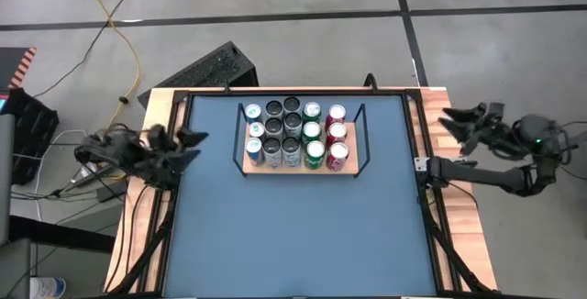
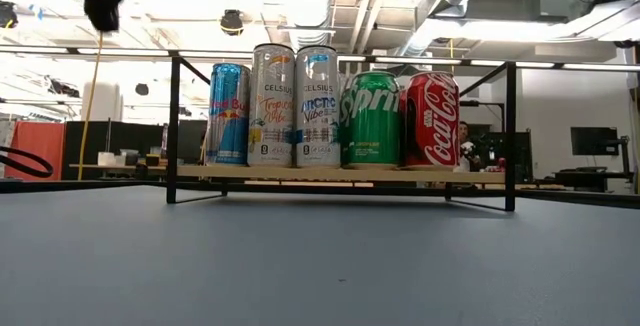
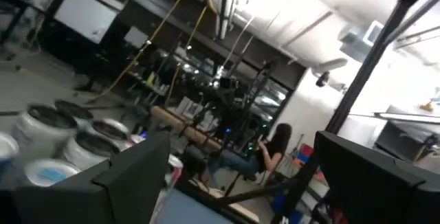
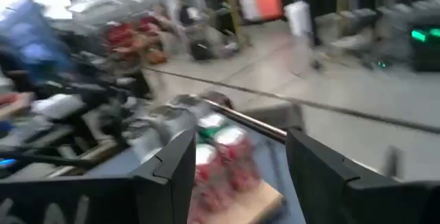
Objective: Place canned beverage on shelf
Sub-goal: Return to Home Position
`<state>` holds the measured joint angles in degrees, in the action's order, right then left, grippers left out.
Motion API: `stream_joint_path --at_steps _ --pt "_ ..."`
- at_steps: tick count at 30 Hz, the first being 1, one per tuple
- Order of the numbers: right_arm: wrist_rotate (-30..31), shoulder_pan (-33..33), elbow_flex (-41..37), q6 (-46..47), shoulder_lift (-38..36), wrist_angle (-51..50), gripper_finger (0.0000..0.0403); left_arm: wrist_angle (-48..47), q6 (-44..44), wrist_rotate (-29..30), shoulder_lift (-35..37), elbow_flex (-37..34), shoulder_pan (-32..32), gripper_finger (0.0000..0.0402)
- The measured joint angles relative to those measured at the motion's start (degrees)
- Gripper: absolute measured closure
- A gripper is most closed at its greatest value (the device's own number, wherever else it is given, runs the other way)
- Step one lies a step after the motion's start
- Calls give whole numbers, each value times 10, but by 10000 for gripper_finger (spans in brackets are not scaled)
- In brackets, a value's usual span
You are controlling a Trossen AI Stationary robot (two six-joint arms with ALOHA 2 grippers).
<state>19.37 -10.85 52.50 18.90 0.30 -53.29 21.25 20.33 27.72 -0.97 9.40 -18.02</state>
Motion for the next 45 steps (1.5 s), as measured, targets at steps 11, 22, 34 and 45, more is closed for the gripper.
stream_joint_path --at_steps 11,22,34,45 --pt "-282 -50 -120 -83 0 228 195 94 -18 -153 4 -79 0 56" --pt "-349 -49 -248 -50 -1 277 195 -17 -28 -180 7 -79 -1 56" --pt "-308 88 -456 47 -1 532 195 -19 -35 -182 7 -79 -1 56" --pt "46 268 -514 -45 1 566 195 -23 -100 -160 7 -79 0 56"
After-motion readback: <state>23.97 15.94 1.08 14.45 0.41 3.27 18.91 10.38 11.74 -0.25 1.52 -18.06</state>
